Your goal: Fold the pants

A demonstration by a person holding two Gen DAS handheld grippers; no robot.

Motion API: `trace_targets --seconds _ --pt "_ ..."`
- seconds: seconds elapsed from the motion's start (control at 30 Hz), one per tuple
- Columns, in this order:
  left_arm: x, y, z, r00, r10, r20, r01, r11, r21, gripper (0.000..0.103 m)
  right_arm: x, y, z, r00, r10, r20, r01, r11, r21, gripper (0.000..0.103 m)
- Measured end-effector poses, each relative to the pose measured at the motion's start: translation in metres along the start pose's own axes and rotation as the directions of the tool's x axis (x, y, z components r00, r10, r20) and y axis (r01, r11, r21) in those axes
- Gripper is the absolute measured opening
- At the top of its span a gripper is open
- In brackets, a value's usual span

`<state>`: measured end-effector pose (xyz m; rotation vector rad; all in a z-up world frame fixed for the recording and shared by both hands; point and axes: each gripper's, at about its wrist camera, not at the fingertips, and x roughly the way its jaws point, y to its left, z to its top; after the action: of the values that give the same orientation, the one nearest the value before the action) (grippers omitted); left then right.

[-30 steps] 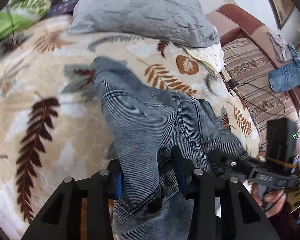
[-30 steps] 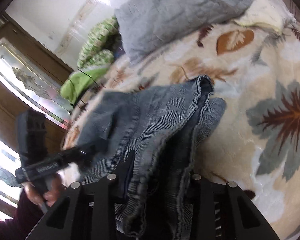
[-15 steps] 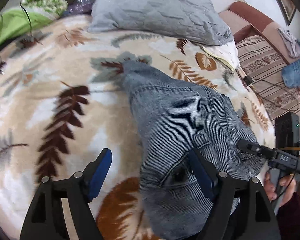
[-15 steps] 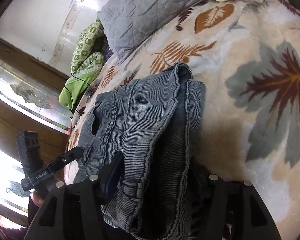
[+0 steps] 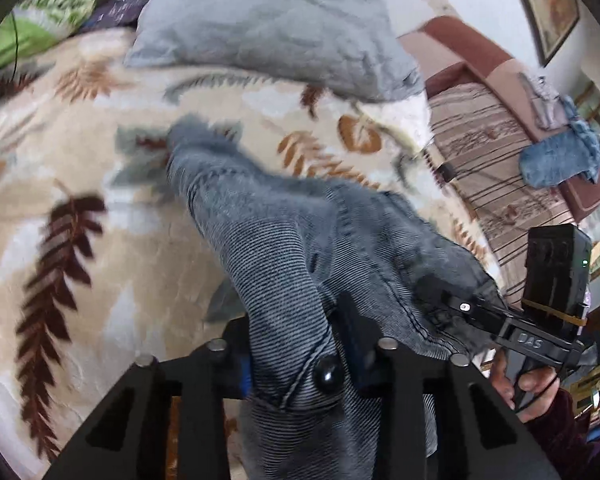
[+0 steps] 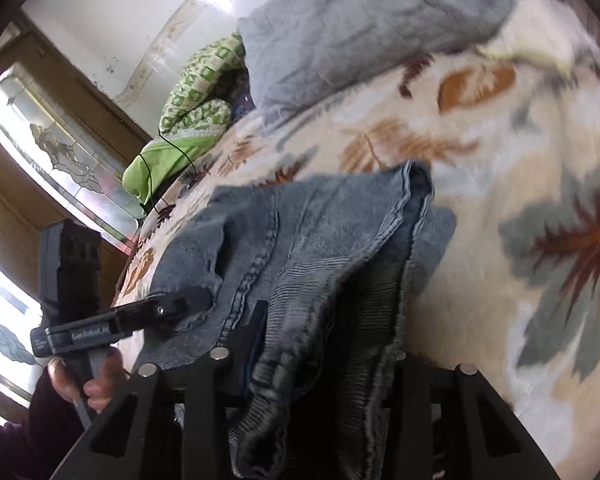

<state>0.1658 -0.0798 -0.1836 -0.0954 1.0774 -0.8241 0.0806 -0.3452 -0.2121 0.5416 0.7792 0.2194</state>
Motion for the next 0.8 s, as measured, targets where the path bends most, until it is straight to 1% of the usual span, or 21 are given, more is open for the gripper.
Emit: trace_targets --seconds 0.07,0.13,0.2,0.27,0.3,0.33,0.37,0.4,0.43,0.47,0.5,0.53,0.57,0.6,0.63,0.73,0.8 --pt "-0.013 -0.002 0.014 0.999 0.017 0.049 -0.017 1.0 0.01 0.035 -0.002 0.01 0.014 1.0 -0.016 0.024 0.017 0.999 -0.048 0.039" --pt "-0.022 -0.002 0.029 0.995 0.031 0.097 -0.034 0.999 0.022 0.035 -0.001 0.018 0.028 0.999 -0.013 0.051 0.018 0.996 -0.085 0.039" --pt "-0.031 -0.001 0.044 0.986 0.075 0.152 -0.083 0.995 0.048 0.035 0.002 0.025 0.043 0.997 -0.001 0.082 0.01 0.994 -0.105 0.039" --pt "-0.029 0.007 0.059 0.975 0.135 0.174 -0.147 0.988 0.053 0.036 0.012 0.029 0.059 0.993 0.004 0.117 0.01 0.993 -0.12 0.039" --pt "-0.025 0.012 0.064 0.972 0.162 0.169 -0.171 0.985 0.039 0.042 0.02 0.03 0.064 0.993 0.002 0.117 0.012 0.993 -0.119 0.039" --pt "-0.018 0.022 0.069 0.964 0.214 0.157 -0.218 0.976 0.011 0.052 0.032 0.028 0.07 0.995 0.002 0.098 0.009 0.994 -0.108 0.04" --pt "-0.011 0.03 0.071 0.955 0.26 0.139 -0.262 0.965 -0.004 0.057 0.048 0.024 0.074 0.998 -0.01 0.068 0.016 0.996 -0.086 0.044" --pt "-0.001 0.039 0.071 0.935 0.336 0.111 -0.336 0.942 -0.02 0.059 0.062 0.02 0.076 0.999 -0.033 0.036 0.036 0.997 -0.066 0.048" --pt "0.007 0.048 0.069 0.907 0.413 0.082 -0.412 0.911 -0.03 0.059 0.078 0.014 0.075 0.998 -0.064 -0.007 0.064 0.997 -0.049 0.054" --pt "0.011 0.052 0.066 0.891 0.451 0.061 -0.45 0.893 -0.032 0.059 0.093 0.007 0.071 0.993 -0.103 -0.06 0.102 0.994 -0.028 0.056" --pt "0.011 0.055 0.061 0.878 0.477 0.05 -0.476 0.879 -0.027 0.062 0.101 0.0 0.067 0.985 -0.145 -0.095 0.146 0.989 0.002 0.059" --pt "0.008 0.055 0.054 0.87 0.489 0.06 -0.489 0.872 -0.019 0.068 0.098 -0.007 0.062 0.989 -0.122 -0.08 0.125 0.991 0.042 0.061" --pt "0.0 0.055 0.048 0.858 0.508 0.074 -0.509 0.861 -0.013 0.071 0.093 -0.011 0.059 0.993 -0.095 -0.063 0.099 0.993 0.068 0.063" --pt "-0.007 0.051 0.043 0.842 0.531 0.097 -0.533 0.846 -0.009 0.075 0.084 -0.014 0.055 0.995 -0.084 -0.045 0.088 0.992 0.086 0.063" --pt "-0.017 0.046 0.039 0.828 0.547 0.125 -0.551 0.835 -0.007 0.076 0.073 -0.015 0.052 0.996 -0.088 -0.026 0.09 0.992 0.088 0.064" --pt "-0.044 0.03 0.033 0.807 0.561 0.184 -0.567 0.823 -0.022 0.079 0.04 -0.011 0.043 0.993 -0.12 0.022 0.118 0.992 0.054 0.064" --pt "-0.062 0.016 0.03 0.786 0.577 0.222 -0.584 0.811 -0.039 0.08 0.016 -0.003 0.039 0.989 -0.136 0.056 0.134 0.99 0.038 0.064"
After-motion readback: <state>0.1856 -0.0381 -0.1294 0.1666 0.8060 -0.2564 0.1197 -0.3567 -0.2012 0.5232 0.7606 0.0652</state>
